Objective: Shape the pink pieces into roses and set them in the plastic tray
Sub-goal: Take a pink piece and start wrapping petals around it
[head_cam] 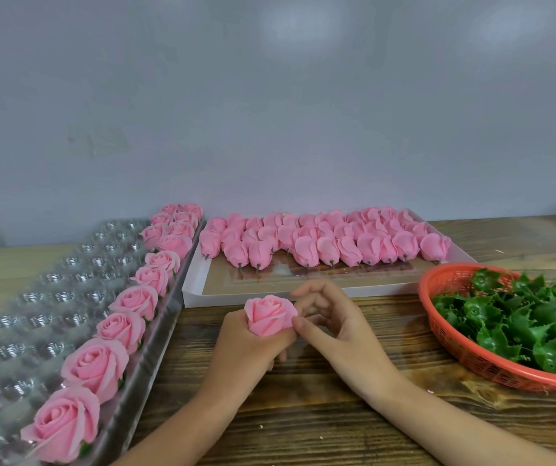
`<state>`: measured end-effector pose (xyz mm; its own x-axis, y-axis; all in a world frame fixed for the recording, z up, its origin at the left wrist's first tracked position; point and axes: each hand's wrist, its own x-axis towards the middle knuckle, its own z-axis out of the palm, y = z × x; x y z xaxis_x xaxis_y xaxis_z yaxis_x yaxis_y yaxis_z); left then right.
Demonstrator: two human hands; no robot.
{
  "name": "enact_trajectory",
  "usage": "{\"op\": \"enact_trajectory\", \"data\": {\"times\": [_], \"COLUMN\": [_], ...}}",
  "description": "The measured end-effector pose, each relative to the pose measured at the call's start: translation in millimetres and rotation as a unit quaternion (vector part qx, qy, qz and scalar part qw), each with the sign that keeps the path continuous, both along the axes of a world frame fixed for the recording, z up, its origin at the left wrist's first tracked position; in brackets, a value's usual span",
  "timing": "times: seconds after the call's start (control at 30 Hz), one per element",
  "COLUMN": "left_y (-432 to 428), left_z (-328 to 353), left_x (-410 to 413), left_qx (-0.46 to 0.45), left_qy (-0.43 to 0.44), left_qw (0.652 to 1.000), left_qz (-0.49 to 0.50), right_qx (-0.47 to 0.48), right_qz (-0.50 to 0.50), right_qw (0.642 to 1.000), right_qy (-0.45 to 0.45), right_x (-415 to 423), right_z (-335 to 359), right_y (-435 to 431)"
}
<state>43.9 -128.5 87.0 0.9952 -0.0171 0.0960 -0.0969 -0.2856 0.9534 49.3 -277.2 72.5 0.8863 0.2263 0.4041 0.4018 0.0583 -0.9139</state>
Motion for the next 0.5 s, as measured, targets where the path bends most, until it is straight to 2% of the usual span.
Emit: {"op": "enact_trajectory", "data": {"times": [0.17, 0.33, 0.5], "left_y": [0.2, 0.1, 0.9], "left_z": [-2.7, 1.2, -3.1], "left_x": [7.5, 2.5, -1.7], "left_qx": [0.034, 0.027, 0.087], "left_qy": [0.070, 0.002, -0.061], "left_qw": [0.997, 0.999, 0.994], "left_qz": [0.005, -0.028, -0.021], "right_qx": [0.000, -0.034, -0.101], "right_qz": [0.008, 0.015, 0.010], "right_qw": [1.000, 0.999, 0.995], "right_qy": [-0.020, -0.021, -0.005], "right_x": [-3.8, -6.2, -7.6], "right_z": [2.7, 4.4, 3.7], "right_y": [0.4, 0.7, 3.1]}}
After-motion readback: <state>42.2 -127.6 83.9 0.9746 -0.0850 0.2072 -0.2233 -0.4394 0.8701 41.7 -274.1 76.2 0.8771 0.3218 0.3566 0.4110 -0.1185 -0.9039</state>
